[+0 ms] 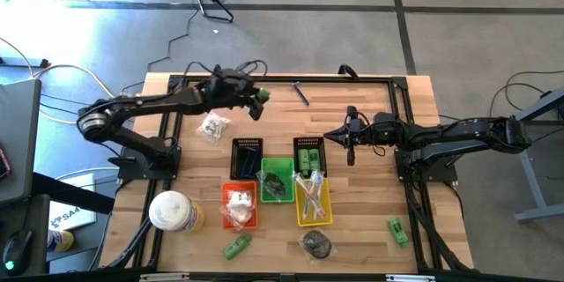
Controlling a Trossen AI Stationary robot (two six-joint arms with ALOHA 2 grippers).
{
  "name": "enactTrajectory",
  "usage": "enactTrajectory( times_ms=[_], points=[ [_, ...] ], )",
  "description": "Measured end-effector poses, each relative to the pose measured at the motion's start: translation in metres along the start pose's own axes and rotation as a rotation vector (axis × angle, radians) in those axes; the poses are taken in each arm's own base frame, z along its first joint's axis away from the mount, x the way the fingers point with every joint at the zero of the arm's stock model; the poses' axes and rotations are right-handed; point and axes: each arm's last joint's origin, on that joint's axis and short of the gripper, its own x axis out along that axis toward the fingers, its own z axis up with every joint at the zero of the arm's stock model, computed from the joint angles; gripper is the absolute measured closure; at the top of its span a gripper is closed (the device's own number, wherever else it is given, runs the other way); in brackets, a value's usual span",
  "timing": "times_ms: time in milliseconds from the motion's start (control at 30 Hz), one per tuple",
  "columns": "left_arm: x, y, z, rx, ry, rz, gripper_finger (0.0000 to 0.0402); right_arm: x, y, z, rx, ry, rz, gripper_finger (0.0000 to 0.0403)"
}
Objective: Pick & Place Travel size toiletries
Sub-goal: Put the green shampoo into the right black bin
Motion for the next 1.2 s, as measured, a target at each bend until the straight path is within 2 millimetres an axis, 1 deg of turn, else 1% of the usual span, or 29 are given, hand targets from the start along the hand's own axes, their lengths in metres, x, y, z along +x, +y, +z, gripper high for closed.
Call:
enactTrajectory(
  times_ms=[133,233,333,533,633,767,833,933,1033,1133,1200],
  points=[
    [-0.024,-0.004,0.017,0.105,-0.107,-0.047,0.0216,0.000,0.000,0.000,0.042,-0.002,0.000,0.0401],
    [-0.044,-0.006,0.026,0.147,-0.169,-0.083,0.0216,0.000,0.000,0.002,0.059,-0.021,0.000,0.0401],
    [-0.060,-0.010,0.033,0.176,-0.222,-0.169,0.0216,0.000,0.000,0.006,0.057,-0.062,0.002,0.0401],
    [-0.075,-0.016,0.036,0.253,-0.254,-0.362,0.0216,-0.002,0.000,0.017,0.047,-0.178,0.009,0.0401],
    [-0.084,-0.018,0.039,0.281,-0.277,-0.431,0.0216,-0.002,0.000,0.020,0.069,-0.204,0.012,0.0401],
    [-0.099,-0.019,0.042,0.338,-0.326,-0.447,0.0216,-0.002,0.000,0.022,0.095,-0.224,0.014,0.0401],
    [-0.103,-0.019,0.042,0.343,-0.346,-0.448,0.0216,-0.003,0.001,0.023,0.094,-0.237,0.016,0.0401],
    [-0.098,-0.016,0.029,0.330,-0.361,-0.454,0.0216,0.000,0.004,0.024,0.087,-0.272,0.031,0.0401],
    [-0.084,-0.016,0.008,0.260,-0.398,-0.504,0.0216,0.004,0.007,0.025,0.059,-0.314,0.047,0.0401],
    [-0.074,-0.015,-0.016,0.213,-0.474,-0.533,0.0216,0.012,0.009,0.021,0.036,-0.325,0.056,0.0401],
    [-0.075,-0.015,-0.027,0.217,-0.564,-0.542,0.0216,0.018,0.009,0.018,0.032,-0.334,0.059,0.0401]
  ],
)
